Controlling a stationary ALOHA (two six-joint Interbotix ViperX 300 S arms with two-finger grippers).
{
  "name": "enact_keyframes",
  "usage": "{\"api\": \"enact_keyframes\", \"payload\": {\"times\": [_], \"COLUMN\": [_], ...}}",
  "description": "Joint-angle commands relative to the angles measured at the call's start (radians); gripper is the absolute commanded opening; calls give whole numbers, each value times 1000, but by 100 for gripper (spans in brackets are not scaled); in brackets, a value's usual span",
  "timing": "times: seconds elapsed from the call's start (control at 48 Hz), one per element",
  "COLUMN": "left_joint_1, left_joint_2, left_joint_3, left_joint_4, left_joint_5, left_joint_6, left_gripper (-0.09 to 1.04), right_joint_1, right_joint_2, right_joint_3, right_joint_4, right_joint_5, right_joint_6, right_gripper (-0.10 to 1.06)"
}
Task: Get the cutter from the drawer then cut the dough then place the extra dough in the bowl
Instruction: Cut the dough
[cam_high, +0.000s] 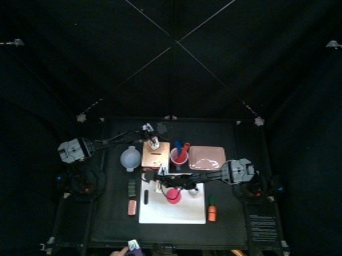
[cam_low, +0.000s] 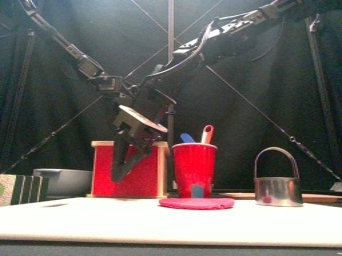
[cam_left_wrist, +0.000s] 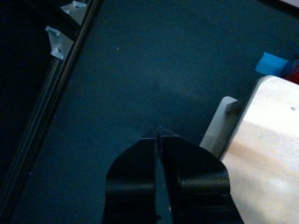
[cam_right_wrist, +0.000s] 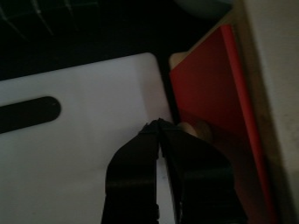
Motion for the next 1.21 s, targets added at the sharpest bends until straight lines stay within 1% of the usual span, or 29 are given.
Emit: {"api": "enact_keyframes", "payload": {"times": [0.021,0.188,0.438,0.542,0.667,0.854,1.0,1.042,1.062,1.083,1.146,1.208], "left_joint_1": [-5,-5,-3,2,35,72,84,87,87,87,83,80], "left_joint_2": [-5,-5,-5,-14,-31,-63,-101,-117,-124,-132,-156,-183], "left_joint_3": [-9,-8,-8,-11,-9,0,9,15,20,25,48,75], "left_joint_4": [-6,-6,-6,-17,-51,-83,-103,-109,-109,-110,-112,-110], "left_joint_5": [-5,-3,-5,-11,-54,-147,-192,-213,-225,-239,-296,-362], "left_joint_6": [-2,-2,-6,-11,-11,-11,-11,-11,-11,-9,-9,-8], "left_gripper": [42,42,42,43,43,43,43,43,43,43,43,43], "right_joint_1": [-34,-41,-31,-3,26,81,133,155,158,170,189,207], "right_joint_2": [-35,-35,-38,-57,-95,-187,-291,-336,-345,-374,-425,-465], "right_joint_3": [-17,-31,-51,-72,-84,-43,25,54,58,77,110,140], "right_joint_4": [-28,-35,-28,-5,25,40,41,41,41,38,46,69], "right_joint_5": [12,15,11,6,2,26,107,147,156,181,219,253], "right_joint_6": [-2,0,2,8,2,3,8,11,11,15,21,20], "right_gripper": [18,18,18,18,18,18,18,18,18,18,18,18]}}
